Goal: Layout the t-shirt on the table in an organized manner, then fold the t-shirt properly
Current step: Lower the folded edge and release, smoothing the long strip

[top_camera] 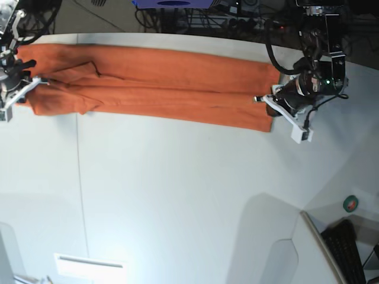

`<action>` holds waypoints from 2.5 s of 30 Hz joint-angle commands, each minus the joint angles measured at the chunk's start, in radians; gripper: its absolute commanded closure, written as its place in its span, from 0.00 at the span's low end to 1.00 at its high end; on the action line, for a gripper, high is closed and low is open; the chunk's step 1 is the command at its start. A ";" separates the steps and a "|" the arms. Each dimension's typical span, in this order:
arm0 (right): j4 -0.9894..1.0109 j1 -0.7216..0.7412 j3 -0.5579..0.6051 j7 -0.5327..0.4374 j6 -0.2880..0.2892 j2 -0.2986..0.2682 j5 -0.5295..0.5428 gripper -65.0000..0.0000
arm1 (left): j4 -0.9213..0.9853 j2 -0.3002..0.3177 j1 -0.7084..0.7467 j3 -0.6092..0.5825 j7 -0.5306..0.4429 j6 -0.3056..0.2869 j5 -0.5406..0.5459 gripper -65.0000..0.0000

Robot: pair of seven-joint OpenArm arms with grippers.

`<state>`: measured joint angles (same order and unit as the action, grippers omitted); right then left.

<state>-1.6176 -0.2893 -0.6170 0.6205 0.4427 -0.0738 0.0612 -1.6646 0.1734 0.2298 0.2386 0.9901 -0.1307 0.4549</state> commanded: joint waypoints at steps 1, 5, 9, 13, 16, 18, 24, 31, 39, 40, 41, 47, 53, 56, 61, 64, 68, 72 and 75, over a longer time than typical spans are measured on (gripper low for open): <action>0.012 0.023 -0.007 -0.017 0.000 -0.011 0.006 1.00 | 0.010 0.007 -0.008 -0.003 -0.014 0.001 0.003 1.00; 0.144 0.077 -0.010 -0.017 0.000 -0.037 0.006 1.00 | 0.137 0.005 -0.045 -0.017 -0.078 0.001 0.008 1.00; 0.328 0.144 -0.010 -0.023 0.000 -0.088 0.006 1.00 | 0.252 0.005 -0.074 -0.017 -0.162 0.001 0.005 1.00; 0.451 0.216 -0.004 -0.024 0.000 -0.120 0.006 1.00 | 0.352 0.007 -0.129 -0.017 -0.172 0.001 0.005 1.00; 0.469 0.269 -0.002 -0.026 0.000 -0.122 0.006 1.00 | 0.427 0.007 -0.188 -0.017 -0.208 0.001 0.005 1.00; 0.469 0.295 -0.001 -0.026 0.000 -0.122 0.004 1.00 | 0.465 0.007 -0.228 -0.017 -0.213 0.001 0.005 1.00; 0.425 0.336 -0.001 -0.021 0.000 -0.139 0.004 1.00 | 0.369 0.010 -0.252 -0.012 -0.207 0.001 0.012 1.00; 0.125 0.210 -0.004 -0.018 0.000 -0.122 0.004 1.00 | 0.156 0.012 -0.195 0.115 -0.069 -0.019 0.014 1.00; 0.058 0.147 -0.002 -0.018 0.003 -0.099 0.004 1.00 | 0.175 0.018 -0.165 0.255 -0.067 -0.330 0.012 0.35; 0.061 0.147 -0.002 -0.018 0.003 -0.099 0.006 1.00 | 0.192 0.018 -0.165 0.265 -0.067 -0.337 0.012 0.19; 0.061 0.147 -0.002 -0.018 0.003 -0.099 0.006 1.00 | 0.217 0.018 -0.165 0.276 -0.067 -0.338 0.012 0.10; 0.061 0.147 -0.002 -0.018 0.003 -0.097 0.006 1.00 | 0.424 0.018 -0.228 0.278 -0.130 -0.338 0.012 0.30; 0.061 0.147 -0.002 -0.018 0.003 -0.085 0.006 1.00 | 0.490 0.013 -0.235 0.212 -0.168 -0.338 0.014 0.34; 0.061 0.147 -0.002 -0.018 0.003 -0.083 0.006 1.00 | 0.495 0.012 -0.235 0.195 -0.170 -0.338 0.014 0.35; 0.061 0.147 -0.002 -0.018 0.003 -0.083 0.006 1.00 | 0.495 0.001 -0.237 0.193 -0.170 -0.338 0.012 0.37; 0.061 0.147 -0.002 -0.018 0.003 -0.083 0.006 1.00 | 0.530 0.001 -0.240 0.193 -0.182 -0.338 0.012 0.59; 0.061 0.138 -0.002 -0.018 0.003 -0.083 0.006 1.00 | 0.708 0.005 -0.284 0.193 -0.328 -0.338 0.012 1.00; 0.061 0.127 -0.002 -0.018 0.003 -0.083 0.007 1.00 | 0.782 0.025 -0.300 0.193 -0.406 -0.338 0.011 1.00; 0.061 0.112 -0.002 -0.018 0.003 -0.083 0.007 1.00 | 0.702 0.048 -0.283 0.201 -0.416 -0.338 0.011 1.00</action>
<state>-1.5383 -0.1806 -0.6151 0.6228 0.4454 -0.1425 0.0662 -0.9550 0.1967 -0.0475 0.4324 0.5644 -0.4892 0.4877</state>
